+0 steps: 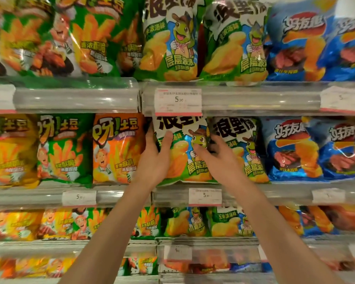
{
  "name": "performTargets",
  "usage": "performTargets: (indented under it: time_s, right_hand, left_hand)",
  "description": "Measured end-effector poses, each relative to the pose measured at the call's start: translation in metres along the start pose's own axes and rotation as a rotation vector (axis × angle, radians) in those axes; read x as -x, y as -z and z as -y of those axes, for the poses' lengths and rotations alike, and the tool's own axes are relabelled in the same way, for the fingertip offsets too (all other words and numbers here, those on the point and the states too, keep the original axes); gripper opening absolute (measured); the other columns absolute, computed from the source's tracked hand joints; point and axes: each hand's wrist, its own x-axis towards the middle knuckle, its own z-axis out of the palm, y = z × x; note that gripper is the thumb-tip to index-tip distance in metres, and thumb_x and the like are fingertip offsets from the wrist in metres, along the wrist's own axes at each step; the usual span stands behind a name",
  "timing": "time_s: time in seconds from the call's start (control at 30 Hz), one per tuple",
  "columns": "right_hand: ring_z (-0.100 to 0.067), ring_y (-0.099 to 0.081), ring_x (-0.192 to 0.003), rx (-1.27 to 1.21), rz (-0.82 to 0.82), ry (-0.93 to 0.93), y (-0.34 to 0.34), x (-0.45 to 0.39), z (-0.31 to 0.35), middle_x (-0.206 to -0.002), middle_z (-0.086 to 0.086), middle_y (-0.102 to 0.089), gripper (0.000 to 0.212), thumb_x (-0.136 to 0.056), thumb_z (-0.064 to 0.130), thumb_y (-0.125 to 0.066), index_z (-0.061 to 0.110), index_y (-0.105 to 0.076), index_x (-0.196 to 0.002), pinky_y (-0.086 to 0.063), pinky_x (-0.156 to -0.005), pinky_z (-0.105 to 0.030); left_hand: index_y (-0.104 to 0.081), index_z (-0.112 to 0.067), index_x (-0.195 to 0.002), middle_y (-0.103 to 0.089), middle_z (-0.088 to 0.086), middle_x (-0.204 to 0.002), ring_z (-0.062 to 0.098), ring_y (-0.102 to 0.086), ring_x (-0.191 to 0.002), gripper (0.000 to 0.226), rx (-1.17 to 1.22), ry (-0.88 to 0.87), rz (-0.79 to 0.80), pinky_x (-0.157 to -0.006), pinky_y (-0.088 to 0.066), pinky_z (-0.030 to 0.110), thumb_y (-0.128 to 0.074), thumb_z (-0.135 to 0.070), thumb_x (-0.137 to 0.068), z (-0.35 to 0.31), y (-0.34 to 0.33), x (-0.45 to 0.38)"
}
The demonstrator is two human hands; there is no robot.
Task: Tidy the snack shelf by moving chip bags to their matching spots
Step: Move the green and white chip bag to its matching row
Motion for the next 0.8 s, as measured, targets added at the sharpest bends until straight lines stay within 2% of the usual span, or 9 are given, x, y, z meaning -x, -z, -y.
performTargets:
  time_s: [0.07,0.2,0.3,0.37,0.43,0.53,0.6,0.67,0.8]
  right_hand:
    - [0.002,-0.062,-0.1,-0.002,-0.042,0.012,-0.006,-0.007,-0.004,-0.106,0.02,-0.063,0.031,-0.098,0.036,-0.065,0.036,-0.046,-0.123,-0.048,-0.081,-0.017]
    - [-0.014,-0.063,-0.116,0.033,-0.038,-0.004,-0.017,-0.01,-0.017,-0.121,0.008,-0.066,0.041,-0.101,0.037,-0.061,0.023,-0.053,-0.138,-0.047,-0.097,-0.028]
    - [-0.012,-0.06,-0.122,0.066,-0.018,0.026,-0.015,-0.009,-0.018,-0.125,0.01,-0.065,0.04,-0.101,0.038,-0.06,0.022,-0.052,-0.137,-0.048,-0.099,-0.024]
    - [-0.011,-0.058,-0.124,0.122,-0.075,0.098,-0.004,-0.006,-0.014,-0.132,0.009,-0.061,0.054,-0.1,0.037,-0.061,0.02,-0.045,-0.149,-0.049,-0.106,-0.03]
    - [-0.013,-0.057,-0.125,0.268,-0.231,0.229,0.014,-0.003,-0.014,-0.136,0.003,-0.059,0.054,-0.1,0.034,-0.061,0.017,-0.046,-0.149,-0.049,-0.106,-0.033]
    - [-0.034,-0.047,-0.136,0.624,-0.438,0.305,0.036,-0.003,-0.029,-0.145,-0.018,-0.05,0.058,-0.096,0.039,-0.065,0.01,-0.051,-0.144,-0.041,-0.111,-0.044]
    - [-0.042,-0.028,-0.149,0.821,-0.44,0.194,0.036,-0.003,-0.045,-0.158,-0.025,-0.031,0.082,-0.091,0.058,-0.063,0.011,-0.039,-0.153,-0.026,-0.119,-0.059]
    - [-0.038,-0.009,-0.156,0.954,-0.407,0.142,0.029,-0.001,-0.059,-0.167,-0.02,-0.014,0.096,-0.087,0.072,-0.056,0.018,-0.024,-0.16,-0.011,-0.119,-0.066]
    - [-0.034,-0.003,-0.157,0.922,-0.414,0.177,0.038,-0.005,-0.067,-0.169,-0.016,-0.007,0.095,-0.087,0.064,-0.062,0.02,-0.021,-0.16,-0.016,-0.121,-0.065]
  left_hand:
    - [-0.002,-0.037,-0.162,-0.036,-0.011,-0.161,0.02,-0.04,-0.146,0.073,-0.017,-0.067,0.0,-0.107,-0.032,0.029,-0.042,-0.055,-0.104,0.005,-0.001,0.0]
    - [-0.004,-0.046,-0.159,-0.038,-0.013,-0.157,0.009,-0.035,-0.144,0.083,-0.109,-0.206,0.037,-0.112,-0.036,0.036,-0.058,-0.057,-0.097,0.028,-0.002,0.003]
    - [-0.008,-0.041,-0.16,-0.035,-0.007,-0.154,-0.001,-0.028,-0.134,0.076,-0.198,-0.243,0.048,-0.107,-0.027,0.024,-0.057,-0.042,-0.102,0.038,-0.006,0.006]
    - [-0.011,-0.036,-0.162,-0.032,0.003,-0.157,0.009,-0.032,-0.138,0.072,-0.225,-0.247,0.013,-0.106,-0.024,0.021,-0.053,-0.04,-0.104,0.04,-0.01,0.01]
    - [-0.013,-0.038,-0.162,-0.03,0.005,-0.157,0.016,-0.033,-0.142,0.069,-0.234,-0.248,-0.014,-0.107,-0.023,0.021,-0.05,-0.043,-0.104,0.042,-0.013,0.011]
    - [-0.011,-0.044,-0.161,-0.025,0.007,-0.16,0.025,-0.031,-0.148,0.074,-0.255,-0.236,-0.007,-0.115,-0.028,0.034,-0.051,-0.057,-0.1,0.041,-0.018,0.01]
    - [-0.007,-0.048,-0.16,-0.021,0.01,-0.164,0.03,-0.025,-0.152,0.083,-0.327,-0.236,0.022,-0.117,-0.033,0.045,-0.052,-0.069,-0.093,0.04,-0.023,0.009]
    - [-0.006,-0.047,-0.161,-0.023,0.013,-0.163,0.033,-0.024,-0.152,0.088,-0.401,-0.241,0.018,-0.114,-0.038,0.048,-0.052,-0.072,-0.091,0.04,-0.026,0.01]
    - [-0.006,-0.044,-0.162,-0.022,0.017,-0.162,0.035,-0.022,-0.153,0.09,-0.439,-0.241,-0.037,-0.114,-0.038,0.053,-0.051,-0.073,-0.09,0.043,-0.031,0.01]
